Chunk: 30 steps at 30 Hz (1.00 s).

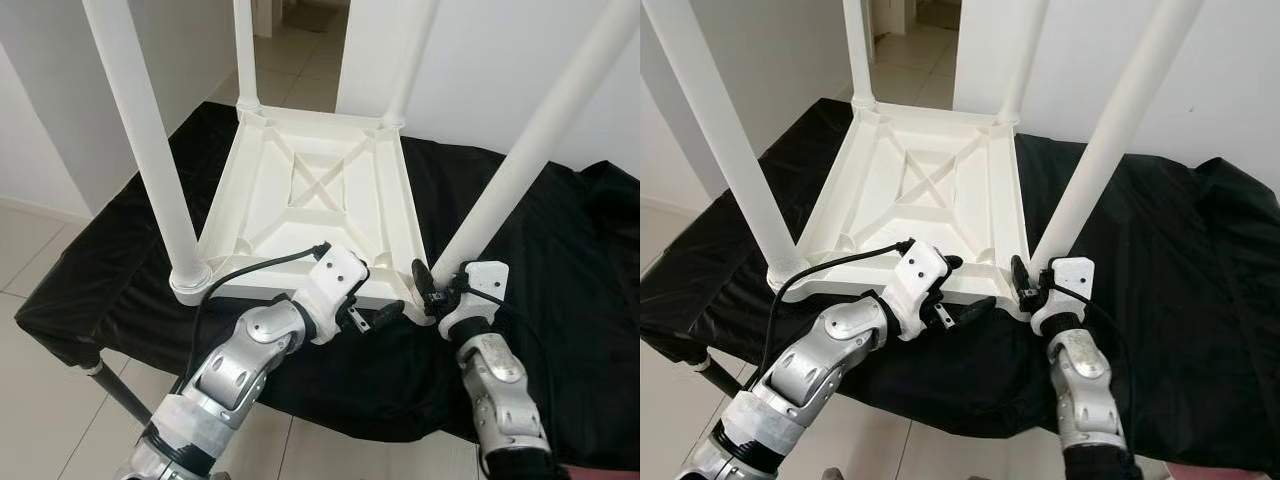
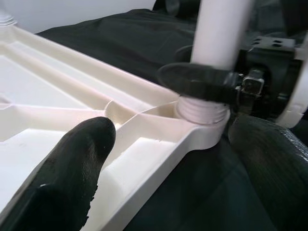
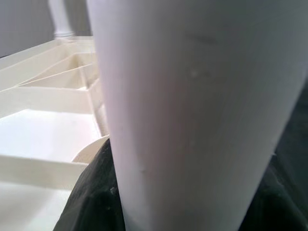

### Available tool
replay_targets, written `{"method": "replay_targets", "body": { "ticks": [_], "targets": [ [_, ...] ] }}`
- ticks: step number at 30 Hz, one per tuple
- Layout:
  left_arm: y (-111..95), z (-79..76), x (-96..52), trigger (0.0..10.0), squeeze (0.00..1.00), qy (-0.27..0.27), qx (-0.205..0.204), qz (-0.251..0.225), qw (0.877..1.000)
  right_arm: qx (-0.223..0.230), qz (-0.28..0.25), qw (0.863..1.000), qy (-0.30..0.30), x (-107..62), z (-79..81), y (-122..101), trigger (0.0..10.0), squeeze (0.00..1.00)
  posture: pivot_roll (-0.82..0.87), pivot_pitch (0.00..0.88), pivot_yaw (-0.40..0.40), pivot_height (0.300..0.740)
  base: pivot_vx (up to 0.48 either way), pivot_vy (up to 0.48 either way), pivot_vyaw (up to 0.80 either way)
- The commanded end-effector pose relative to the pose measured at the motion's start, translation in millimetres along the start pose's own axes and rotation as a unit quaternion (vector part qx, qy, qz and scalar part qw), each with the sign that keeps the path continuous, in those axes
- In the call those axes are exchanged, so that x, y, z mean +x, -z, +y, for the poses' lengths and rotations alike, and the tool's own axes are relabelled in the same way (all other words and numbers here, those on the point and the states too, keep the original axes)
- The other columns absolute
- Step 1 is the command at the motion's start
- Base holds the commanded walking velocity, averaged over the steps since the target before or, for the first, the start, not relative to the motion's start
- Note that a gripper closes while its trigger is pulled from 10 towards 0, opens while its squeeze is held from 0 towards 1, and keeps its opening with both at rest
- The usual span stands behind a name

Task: Building children table

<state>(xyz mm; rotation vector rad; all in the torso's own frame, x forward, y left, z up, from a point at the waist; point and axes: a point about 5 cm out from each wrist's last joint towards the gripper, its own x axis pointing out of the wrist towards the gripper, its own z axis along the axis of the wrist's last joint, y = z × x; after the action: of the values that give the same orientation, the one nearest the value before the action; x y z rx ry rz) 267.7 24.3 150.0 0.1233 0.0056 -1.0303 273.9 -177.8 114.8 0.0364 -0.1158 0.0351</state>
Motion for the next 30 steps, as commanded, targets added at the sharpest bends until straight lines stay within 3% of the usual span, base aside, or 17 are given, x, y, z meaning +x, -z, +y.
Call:
{"method": "replay_targets", "body": {
  "ticks": [1, 5, 15, 16, 22, 27, 28, 30],
  "targets": [
    [6, -1.9, -0.8, 10.0, 0.00, 0.016, -0.004, 0.006, 1.000, 0.006, 0.021, 0.999, 0.044, -7.9, -0.8, 8, 10.0, 0.00, -0.08, 0.000, -0.023, 0.740, 0.000, 0.000, 0.00],
    [7, -4.3, 0.5, 10.0, 0.00, 0.023, 0.007, -0.001, 1.000, 0.008, 0.029, 0.990, 0.140, -19.1, 9.5, 13, 10.0, 0.00, -0.11, 0.000, 0.004, 0.740, 0.000, 0.000, 0.00],
    [7, -3.3, 4.4, 10.0, 0.00, 0.051, -0.002, -0.003, 0.999, 0.009, 0.022, 0.991, 0.130, -22.6, 23.6, 12, 10.0, 0.00, -0.15, 0.000, 0.048, 0.740, 0.000, 0.000, 0.00],
    [7, -4.3, 4.4, 10.0, 0.00, 0.064, -0.009, 0.000, 0.998, 0.010, 0.020, 0.991, 0.129, -22.6, 22.8, 11, 10.0, 1.00, -0.15, 0.000, 0.048, 0.740, 0.000, 0.000, 0.00],
    [7, -5.0, 3.7, 10.0, 0.00, 0.081, -0.018, -0.004, 0.997, 0.023, 0.009, 0.993, 0.113, -22.2, 21.7, 8, 10.0, 1.00, -0.15, 0.000, 0.044, 0.740, 0.000, 0.000, 0.00],
    [4, -5.8, 0.7, 10.0, 0.00, 0.088, -0.024, -0.016, 0.996, 0.019, -0.010, 0.997, 0.072, -21.3, 10.5, 0, 10.0, 1.00, -0.13, 0.000, 0.017, 0.740, 0.000, 0.000, 0.00],
    [5, -6.6, -1.7, 10.0, 0.00, 0.093, -0.027, -0.018, 0.995, 0.020, -0.011, 0.998, 0.054, -21.0, 8.7, 0, 10.0, 0.00, -0.12, 0.000, 0.010, 0.740, 0.000, 0.000, 0.00],
    [7, -7.6, -4.5, 10.0, 0.00, 0.097, -0.029, -0.020, 0.995, 0.016, -0.012, 0.999, 0.029, -21.0, 7.2, -1, 10.0, 0.00, -0.11, 0.000, 0.001, 0.740, 0.000, 0.000, 0.00]
  ]
}}
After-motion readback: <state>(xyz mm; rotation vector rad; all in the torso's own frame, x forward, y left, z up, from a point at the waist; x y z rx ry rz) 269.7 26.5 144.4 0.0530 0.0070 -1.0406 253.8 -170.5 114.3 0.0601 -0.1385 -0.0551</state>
